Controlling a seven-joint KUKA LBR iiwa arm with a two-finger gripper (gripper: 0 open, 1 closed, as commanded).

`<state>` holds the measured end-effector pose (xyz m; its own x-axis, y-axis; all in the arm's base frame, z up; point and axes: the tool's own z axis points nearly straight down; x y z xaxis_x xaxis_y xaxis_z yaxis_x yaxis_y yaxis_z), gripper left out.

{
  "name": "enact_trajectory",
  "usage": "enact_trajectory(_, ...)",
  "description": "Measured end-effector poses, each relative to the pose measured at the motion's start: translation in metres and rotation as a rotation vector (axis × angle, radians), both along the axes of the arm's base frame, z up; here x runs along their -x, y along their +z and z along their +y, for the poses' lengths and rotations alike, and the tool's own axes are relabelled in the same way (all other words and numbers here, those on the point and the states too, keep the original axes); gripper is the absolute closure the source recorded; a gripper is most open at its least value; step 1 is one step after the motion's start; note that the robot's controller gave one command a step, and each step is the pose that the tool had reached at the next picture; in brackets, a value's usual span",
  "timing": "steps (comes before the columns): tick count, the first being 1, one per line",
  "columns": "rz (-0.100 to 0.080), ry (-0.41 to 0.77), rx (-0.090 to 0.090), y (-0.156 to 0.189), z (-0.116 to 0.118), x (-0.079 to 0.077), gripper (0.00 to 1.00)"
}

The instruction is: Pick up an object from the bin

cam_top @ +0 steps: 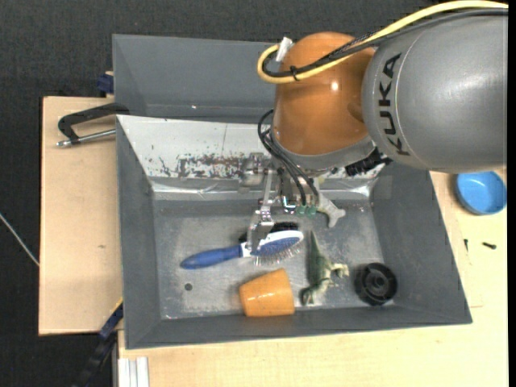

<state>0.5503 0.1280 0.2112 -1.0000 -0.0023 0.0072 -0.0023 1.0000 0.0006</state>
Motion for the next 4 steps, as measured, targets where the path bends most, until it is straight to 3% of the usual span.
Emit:
enact_trajectory(1, -0.005, 0.090, 0.000, -0.129, -0.018, 0.006, 0.00)
enact_trajectory(2, -0.010, 0.090, -0.002, -0.125, -0.017, 0.004, 1.00)
enact_trajectory(3, -0.022, 0.274, -0.002, 0.085, -0.019, 0.014, 1.00)
enact_trajectory(4, -0.015, 0.343, 0.000, 0.099, -0.058, 0.022, 1.00)
